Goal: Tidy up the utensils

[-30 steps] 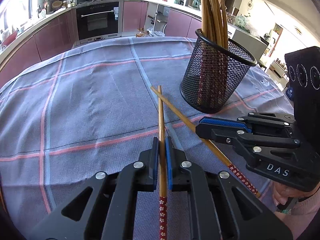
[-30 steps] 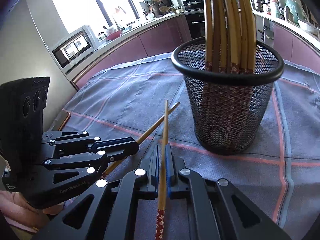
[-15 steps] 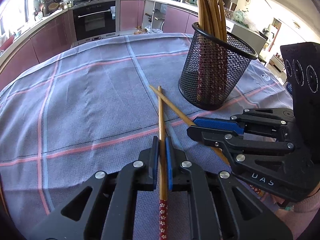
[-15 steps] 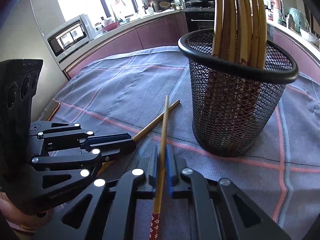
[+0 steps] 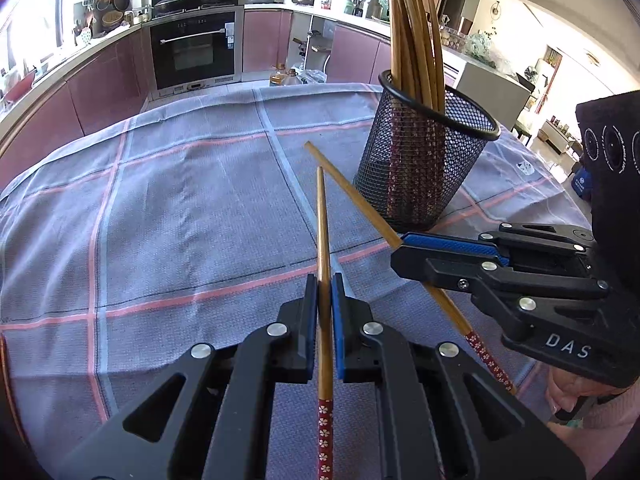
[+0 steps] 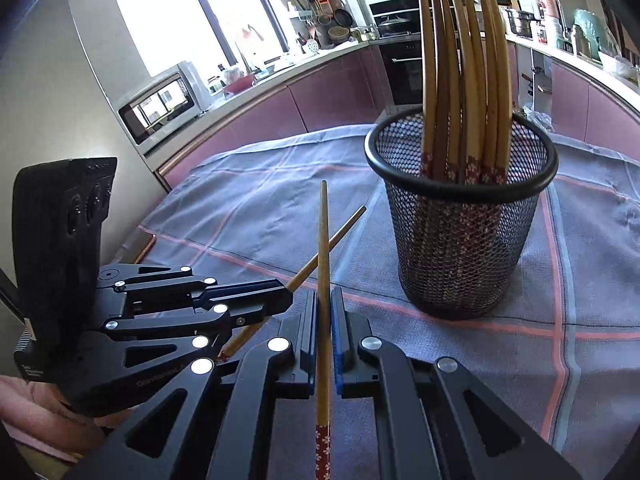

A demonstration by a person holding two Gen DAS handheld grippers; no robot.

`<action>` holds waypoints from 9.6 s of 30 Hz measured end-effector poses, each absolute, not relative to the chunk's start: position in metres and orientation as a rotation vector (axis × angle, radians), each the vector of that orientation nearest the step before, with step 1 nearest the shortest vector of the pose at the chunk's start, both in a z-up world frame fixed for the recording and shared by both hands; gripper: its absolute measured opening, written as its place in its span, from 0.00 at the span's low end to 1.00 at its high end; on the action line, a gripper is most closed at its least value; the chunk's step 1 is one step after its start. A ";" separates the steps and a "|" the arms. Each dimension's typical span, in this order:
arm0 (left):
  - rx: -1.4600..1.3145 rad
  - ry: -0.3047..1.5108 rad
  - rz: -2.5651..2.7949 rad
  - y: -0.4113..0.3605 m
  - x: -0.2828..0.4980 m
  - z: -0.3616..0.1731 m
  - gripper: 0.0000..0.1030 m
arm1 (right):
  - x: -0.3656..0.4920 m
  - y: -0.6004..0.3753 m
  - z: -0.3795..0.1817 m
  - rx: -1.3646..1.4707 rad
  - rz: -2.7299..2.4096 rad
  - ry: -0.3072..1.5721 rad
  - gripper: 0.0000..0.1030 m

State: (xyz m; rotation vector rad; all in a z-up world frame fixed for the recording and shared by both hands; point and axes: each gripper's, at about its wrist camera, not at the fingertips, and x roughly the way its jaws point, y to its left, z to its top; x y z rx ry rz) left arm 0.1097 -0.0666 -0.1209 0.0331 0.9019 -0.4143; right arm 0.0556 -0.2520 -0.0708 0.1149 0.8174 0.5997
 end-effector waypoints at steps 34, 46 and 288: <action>-0.035 0.805 -0.471 -0.051 0.087 -0.073 0.07 | 0.040 -0.274 -0.031 0.156 0.612 0.697 0.05; -0.043 0.791 -0.480 -0.050 0.084 -0.067 0.07 | 0.040 -0.274 -0.030 0.162 0.610 0.690 0.06; -0.039 0.314 -0.075 -0.004 0.020 0.016 0.95 | 0.016 -0.306 0.000 0.081 0.319 0.341 0.93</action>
